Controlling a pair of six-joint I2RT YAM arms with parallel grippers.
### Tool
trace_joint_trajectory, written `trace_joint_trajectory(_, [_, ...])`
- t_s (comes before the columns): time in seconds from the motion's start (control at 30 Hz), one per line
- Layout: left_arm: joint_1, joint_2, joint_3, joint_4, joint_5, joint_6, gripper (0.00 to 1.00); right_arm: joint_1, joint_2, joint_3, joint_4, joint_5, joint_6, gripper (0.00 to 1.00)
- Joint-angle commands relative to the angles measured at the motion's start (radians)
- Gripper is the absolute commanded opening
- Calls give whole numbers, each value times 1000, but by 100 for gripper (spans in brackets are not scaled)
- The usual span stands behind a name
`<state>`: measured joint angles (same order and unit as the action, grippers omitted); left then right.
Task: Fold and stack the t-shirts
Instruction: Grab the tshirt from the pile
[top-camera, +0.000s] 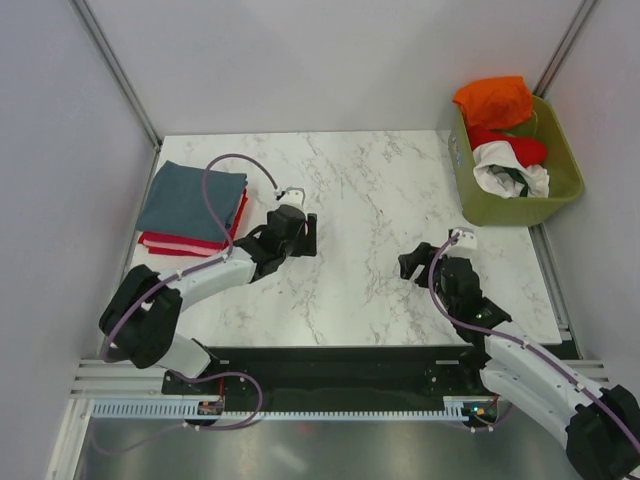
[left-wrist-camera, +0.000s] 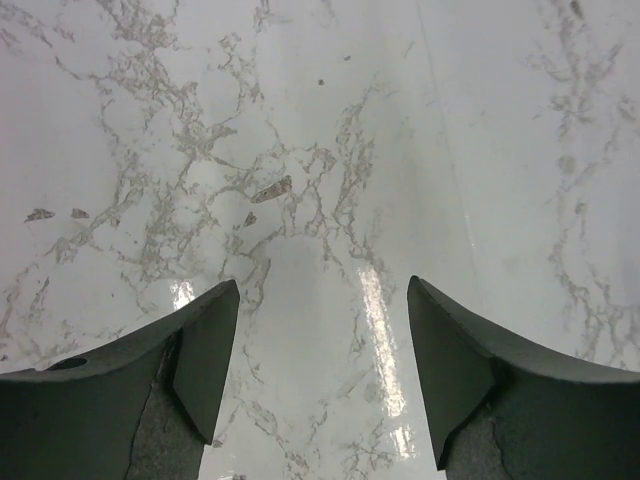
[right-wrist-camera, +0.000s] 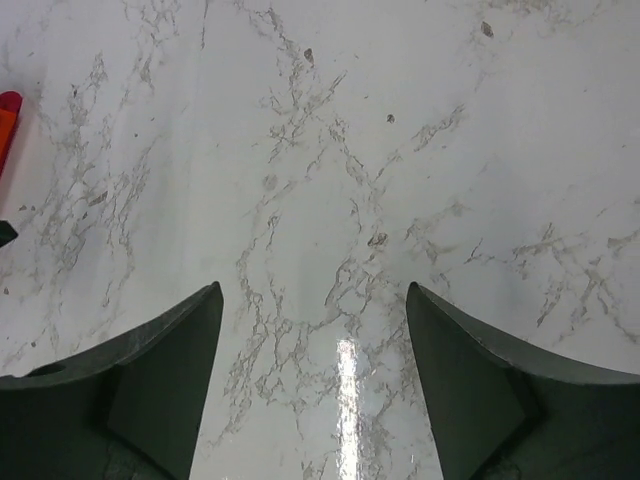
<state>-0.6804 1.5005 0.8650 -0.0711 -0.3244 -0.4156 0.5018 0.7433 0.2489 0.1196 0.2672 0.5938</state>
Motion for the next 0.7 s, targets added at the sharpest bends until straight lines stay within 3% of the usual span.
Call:
trace_joint_trajectory(0.0, [-5, -103, -66, 201, 73, 47, 75, 0, 48, 151, -44, 56, -23, 82])
trace_joint_trajectory(0.37, [-7, -151, -150, 306, 148, 44, 75, -41, 464, 737, -304, 257, -46, 83])
trace_joint_trajectory(0.57, [-7, -137, -147, 312, 147, 51, 75, -196, 674, 1094, -327, 229, -28, 82])
trace_joint_trajectory(0.67, [-7, -131, -146, 314, 148, 52, 75, -293, 778, 1185, -327, 187, 15, 80])
